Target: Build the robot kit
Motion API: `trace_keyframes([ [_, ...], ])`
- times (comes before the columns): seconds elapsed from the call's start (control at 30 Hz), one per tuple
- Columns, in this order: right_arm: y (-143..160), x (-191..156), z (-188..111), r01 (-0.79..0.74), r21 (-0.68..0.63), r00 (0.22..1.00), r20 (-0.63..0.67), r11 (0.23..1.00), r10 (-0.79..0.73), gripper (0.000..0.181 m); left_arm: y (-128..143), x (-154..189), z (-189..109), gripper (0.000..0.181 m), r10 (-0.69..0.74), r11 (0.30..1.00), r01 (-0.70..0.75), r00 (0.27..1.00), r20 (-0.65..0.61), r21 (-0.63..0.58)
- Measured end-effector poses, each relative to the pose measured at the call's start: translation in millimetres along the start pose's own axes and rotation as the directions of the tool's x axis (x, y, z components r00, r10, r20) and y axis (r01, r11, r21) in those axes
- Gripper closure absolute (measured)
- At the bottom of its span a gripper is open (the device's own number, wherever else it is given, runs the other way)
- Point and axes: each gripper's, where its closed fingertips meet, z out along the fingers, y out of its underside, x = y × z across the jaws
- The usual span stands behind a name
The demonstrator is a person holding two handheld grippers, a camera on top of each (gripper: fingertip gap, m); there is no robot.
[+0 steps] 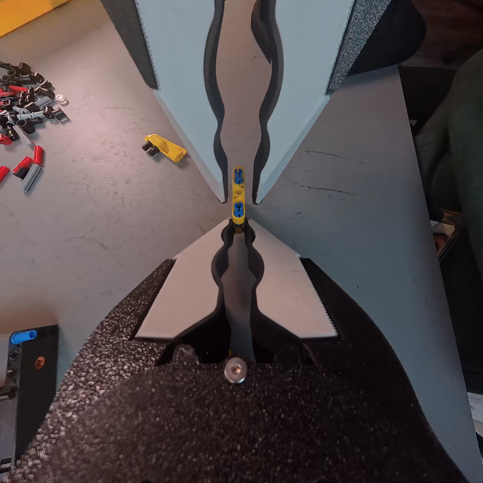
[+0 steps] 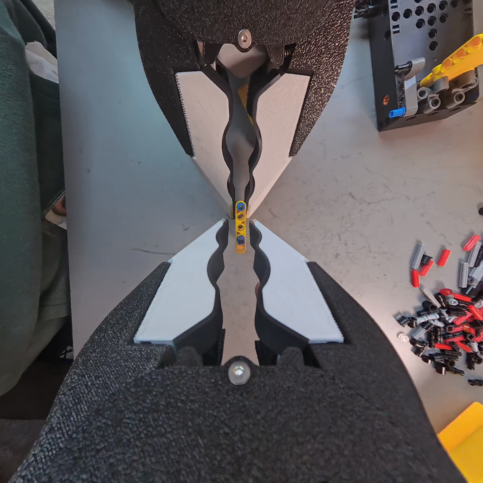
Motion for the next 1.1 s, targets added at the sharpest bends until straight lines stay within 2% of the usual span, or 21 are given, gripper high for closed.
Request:
trace_keyframes([
  [0.1, 0, 1, 0, 0.01, 0.009, 1.0, -0.018, 1.0, -0.01, 0.174, 0, -1, 0, 0.175, 0.003, 1.0, -0.003, 1.0, 0.004, -0.001],
  [0.53, 2, 3, 0, 0.026, -0.119, 0.999, -0.044, 0.993, -0.032, 0.175, -1, -5, -3, 0.176, 0.071, 0.997, -0.067, 0.994, 0.082, -0.045],
  [0.67, 9, 4, -6, 0.007, -0.142, 0.999, -0.048, 0.99, -0.014, 0.175, -9, -5, -7, 0.176, 0.061, 0.998, -0.06, 0.994, 0.092, -0.016],
  [1.1, 6, 6, -5, -0.078, -0.002, 0.995, -0.068, 0.997, 0.078, 0.175, -10, -6, -8, 0.176, 0.053, 0.999, -0.053, 0.994, 0.095, -0.003],
])
